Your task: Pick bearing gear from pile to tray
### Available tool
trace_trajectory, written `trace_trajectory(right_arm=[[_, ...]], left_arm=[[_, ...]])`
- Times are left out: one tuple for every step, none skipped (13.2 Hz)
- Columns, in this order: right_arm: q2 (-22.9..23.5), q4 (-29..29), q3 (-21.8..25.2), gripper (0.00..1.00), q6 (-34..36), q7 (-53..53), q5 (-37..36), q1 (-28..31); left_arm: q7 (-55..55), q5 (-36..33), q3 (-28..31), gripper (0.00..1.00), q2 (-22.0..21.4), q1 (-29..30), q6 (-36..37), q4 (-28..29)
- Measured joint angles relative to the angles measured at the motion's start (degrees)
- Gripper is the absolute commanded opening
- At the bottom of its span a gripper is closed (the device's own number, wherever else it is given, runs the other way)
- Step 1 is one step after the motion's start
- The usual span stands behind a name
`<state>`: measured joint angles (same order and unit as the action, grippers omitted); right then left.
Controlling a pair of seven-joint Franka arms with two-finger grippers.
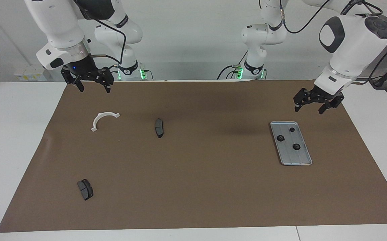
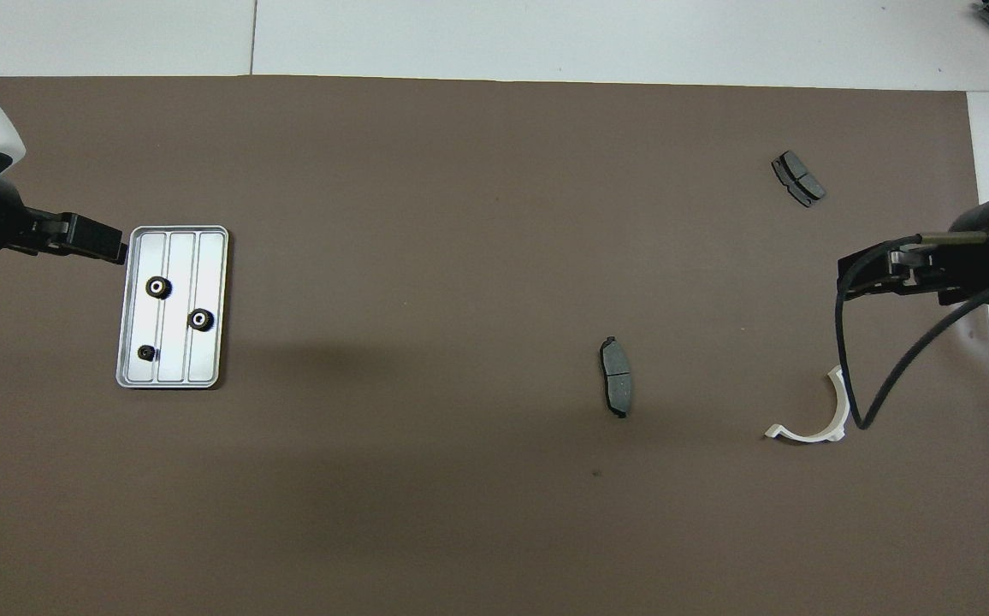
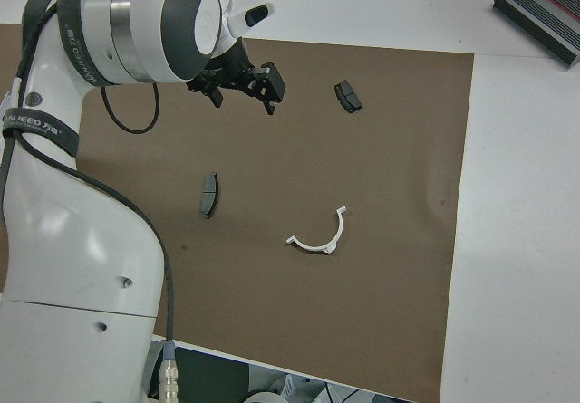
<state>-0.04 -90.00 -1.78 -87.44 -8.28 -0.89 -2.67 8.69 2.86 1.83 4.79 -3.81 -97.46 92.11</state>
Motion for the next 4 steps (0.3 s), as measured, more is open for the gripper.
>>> trace_trajectory(right_arm=[[0.0,0.0,0.0,1.0,0.0,0.0,0.0,0.0],[0.0,0.0,0.0,1.0,0.0,0.0,0.0,0.0],[0.0,0.0,0.0,1.0,0.0,0.0,0.0,0.0],[0.0,0.0,0.0,1.0,0.0,0.0,0.0,0.0]], left_arm=[[0.0,0.0,0.0,1.0,-0.2,0.0,0.8,-0.4],[0.0,0.0,0.0,1.0,-0.2,0.0,1.0,-0.5],[0.0,0.0,0.0,1.0,-0.2,0.0,1.1,-0.6],[0.0,-0.1,0.0,1.0,-0.3,0.0,1.2,-0.6]])
